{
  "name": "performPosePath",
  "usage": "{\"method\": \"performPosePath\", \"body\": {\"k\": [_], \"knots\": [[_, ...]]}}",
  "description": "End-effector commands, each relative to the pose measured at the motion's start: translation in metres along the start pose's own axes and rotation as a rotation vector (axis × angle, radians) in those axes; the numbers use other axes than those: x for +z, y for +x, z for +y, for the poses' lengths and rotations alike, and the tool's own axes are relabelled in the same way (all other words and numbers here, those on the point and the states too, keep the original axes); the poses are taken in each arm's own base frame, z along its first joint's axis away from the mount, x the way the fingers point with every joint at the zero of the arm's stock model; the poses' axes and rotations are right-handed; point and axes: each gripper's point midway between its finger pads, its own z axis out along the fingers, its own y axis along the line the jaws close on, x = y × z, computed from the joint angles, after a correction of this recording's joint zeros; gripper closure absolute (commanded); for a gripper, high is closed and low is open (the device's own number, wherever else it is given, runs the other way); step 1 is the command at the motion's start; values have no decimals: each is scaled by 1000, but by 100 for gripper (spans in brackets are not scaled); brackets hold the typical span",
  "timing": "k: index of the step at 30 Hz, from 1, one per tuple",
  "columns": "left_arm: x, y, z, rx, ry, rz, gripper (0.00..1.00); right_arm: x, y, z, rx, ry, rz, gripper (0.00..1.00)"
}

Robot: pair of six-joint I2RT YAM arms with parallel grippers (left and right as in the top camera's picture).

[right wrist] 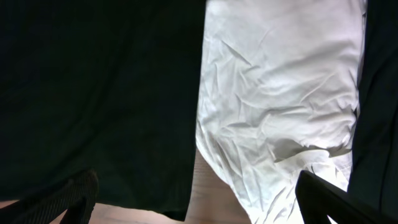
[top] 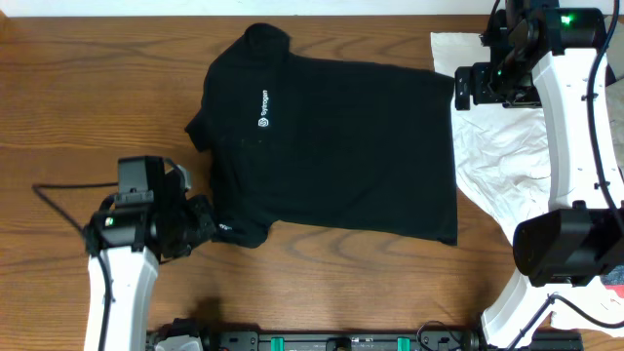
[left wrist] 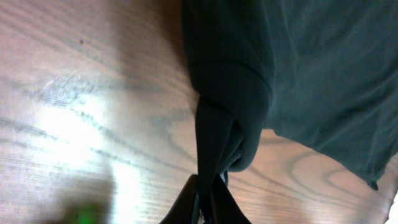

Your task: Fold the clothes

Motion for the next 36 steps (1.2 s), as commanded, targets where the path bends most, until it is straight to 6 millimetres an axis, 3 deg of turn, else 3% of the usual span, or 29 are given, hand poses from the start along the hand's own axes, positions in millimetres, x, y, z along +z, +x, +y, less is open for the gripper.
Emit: {"method": "performPosePath", "body": {"k": [1,3,5,7,9,10,13,18,21,27,31,36], "knots": [[-11,7,2,-16,-8,-17,94,4,0,-4,11,8,10,1],[-12,14,5,-24,-17,7,93,4,0,-4,11,9,10,1],[-12,21,7,-34,-29,36,77,4,0,-4,11,9,9,1],[-12,23,8,-37,-34,46,69,4,0,-4,11,9,9,1],[-11,17,8,-31,-33,24,49,4,0,-4,11,9,9,1],[-11,12,7,-25,-34,5,45,4,0,-4,11,9,9,1],[-11,-12,10,-2,-63,-97,45,4,1,-4,11,8,10,1],[-22,-69,21,24,-171,-342,45,5,4,-4,10,8,25,1],[-17,-93,18,30,-170,-401,47,11,10,-4,8,9,53,8],[24,-125,19,26,-176,-381,48,50,37,0,8,-7,165,26],[58,-135,27,17,-198,-331,48,83,63,8,11,-49,249,30],[91,-147,32,41,-193,-308,48,113,89,17,19,-98,318,28]]}}
